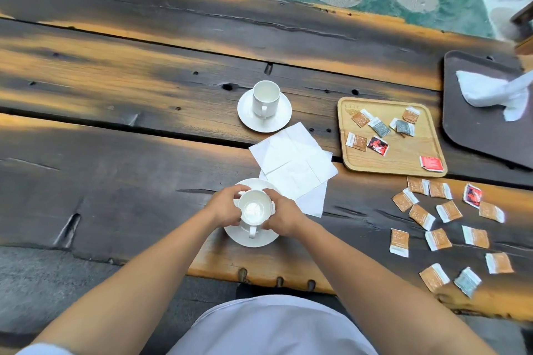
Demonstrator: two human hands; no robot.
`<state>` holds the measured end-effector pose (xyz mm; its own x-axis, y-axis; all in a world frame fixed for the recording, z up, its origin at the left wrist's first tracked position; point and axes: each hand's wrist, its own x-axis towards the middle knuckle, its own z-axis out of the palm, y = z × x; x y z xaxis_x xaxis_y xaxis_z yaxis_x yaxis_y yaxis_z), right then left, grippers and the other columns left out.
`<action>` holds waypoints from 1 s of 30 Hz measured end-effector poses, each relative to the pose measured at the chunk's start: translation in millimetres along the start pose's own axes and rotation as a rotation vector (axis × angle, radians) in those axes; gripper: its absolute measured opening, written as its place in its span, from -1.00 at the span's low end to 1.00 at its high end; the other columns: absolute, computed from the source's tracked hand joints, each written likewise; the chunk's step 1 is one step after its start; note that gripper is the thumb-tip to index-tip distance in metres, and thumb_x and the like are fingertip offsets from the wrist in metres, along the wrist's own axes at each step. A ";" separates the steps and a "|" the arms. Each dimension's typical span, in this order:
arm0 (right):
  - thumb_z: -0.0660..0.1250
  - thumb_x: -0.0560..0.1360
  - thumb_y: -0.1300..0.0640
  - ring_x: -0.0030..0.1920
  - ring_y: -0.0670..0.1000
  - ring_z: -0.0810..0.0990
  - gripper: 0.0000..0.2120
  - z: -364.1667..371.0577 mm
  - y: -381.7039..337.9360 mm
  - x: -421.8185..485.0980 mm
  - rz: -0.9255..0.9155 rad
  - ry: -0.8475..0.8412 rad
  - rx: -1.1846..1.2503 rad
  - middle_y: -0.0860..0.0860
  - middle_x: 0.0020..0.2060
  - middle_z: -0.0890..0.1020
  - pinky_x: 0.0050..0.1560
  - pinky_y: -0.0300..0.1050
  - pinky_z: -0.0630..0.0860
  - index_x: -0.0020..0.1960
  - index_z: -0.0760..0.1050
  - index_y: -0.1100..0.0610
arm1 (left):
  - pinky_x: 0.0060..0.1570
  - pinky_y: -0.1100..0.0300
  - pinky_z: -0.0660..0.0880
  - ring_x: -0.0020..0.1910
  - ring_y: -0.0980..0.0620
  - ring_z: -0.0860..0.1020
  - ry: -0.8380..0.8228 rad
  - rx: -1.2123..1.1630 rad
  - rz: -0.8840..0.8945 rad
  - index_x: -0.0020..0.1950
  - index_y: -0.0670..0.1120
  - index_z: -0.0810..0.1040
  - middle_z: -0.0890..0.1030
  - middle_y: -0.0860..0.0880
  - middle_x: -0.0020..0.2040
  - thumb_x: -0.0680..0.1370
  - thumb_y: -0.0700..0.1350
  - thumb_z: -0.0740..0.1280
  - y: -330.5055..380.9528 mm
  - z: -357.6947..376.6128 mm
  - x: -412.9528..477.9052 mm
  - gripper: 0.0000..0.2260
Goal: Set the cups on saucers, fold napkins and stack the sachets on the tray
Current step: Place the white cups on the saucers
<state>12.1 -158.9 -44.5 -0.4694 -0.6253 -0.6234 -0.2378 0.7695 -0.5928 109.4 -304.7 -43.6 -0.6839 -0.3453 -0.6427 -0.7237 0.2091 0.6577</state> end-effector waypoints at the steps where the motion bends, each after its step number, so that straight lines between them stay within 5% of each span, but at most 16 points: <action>1: 0.51 0.36 0.21 0.32 0.13 0.46 -0.25 0.9 0.6 -0.7 -0.004 -0.001 -0.002 0.06 0.32 0.51 0.30 0.00 0.42 0.47 0.27 0.06 | -0.20 0.05 0.65 0.12 -0.06 0.52 -0.002 -0.014 0.004 0.29 0.03 0.50 0.56 -0.07 0.19 0.38 -0.42 0.33 -0.9 0.5 -0.4 -0.44; 6: 0.53 0.34 0.20 0.28 0.13 0.48 -0.28 2.5 3.1 -0.6 -0.001 -0.001 0.015 0.05 0.27 0.52 0.27 0.00 0.44 0.42 0.30 0.06 | -0.26 0.09 0.63 0.13 -0.07 0.53 -0.016 -0.041 0.000 0.32 0.04 0.50 0.55 -0.05 0.19 0.41 -0.41 0.28 -2.9 0.8 -2.3 -0.45; 12: 0.52 0.33 0.22 0.35 0.10 0.43 -0.14 1.3 6.0 2.4 0.054 -0.012 0.020 0.05 0.36 0.46 0.27 -0.11 0.41 0.52 0.18 0.03 | -0.24 0.09 0.60 -0.13 -0.14 0.61 -0.035 -0.045 -0.059 0.33 0.06 0.49 0.49 -0.03 0.26 0.45 -0.39 0.08 -0.4 -4.7 3.9 -0.44; 15: 0.51 0.34 0.23 0.37 0.10 0.41 -0.09 -1.2 10.3 3.8 0.072 -0.029 0.010 0.06 0.42 0.40 0.24 -0.15 0.39 0.56 0.12 0.02 | -0.23 0.10 0.58 0.05 -0.15 0.56 -0.006 0.003 -0.073 0.33 0.05 0.48 0.48 -0.04 0.26 0.47 -0.35 0.08 3.0 -8.7 10.3 -0.47; 23: 0.44 0.42 0.19 0.33 0.11 0.46 -0.26 -34.0 30.2 17.8 0.136 -0.010 0.014 0.09 0.40 0.42 0.28 -0.11 0.42 0.52 0.20 0.06 | -0.03 0.00 0.61 0.08 -0.14 0.56 0.011 0.070 -0.091 0.23 -0.06 0.53 0.54 -0.10 0.16 0.52 -0.29 0.09 25.5 -4.4 41.3 -0.63; 30: 0.37 0.47 0.18 0.22 0.12 0.54 -0.38 -75.2 43.0 42.8 0.183 -0.002 0.091 0.08 0.33 0.47 0.17 -0.05 0.54 0.48 0.26 0.07 | -0.24 0.15 0.50 -0.05 -0.07 0.53 0.019 0.096 -0.117 0.19 -0.09 0.52 0.55 -0.09 0.13 0.54 -0.29 0.10 48.1 3.4 75.3 -0.69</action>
<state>-82.1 -142.8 -58.3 -0.4958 -0.4761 -0.7263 -0.0706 0.8556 -0.5127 22.8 -317.5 -61.6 -0.5935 -0.3894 -0.7044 -0.8043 0.2531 0.5377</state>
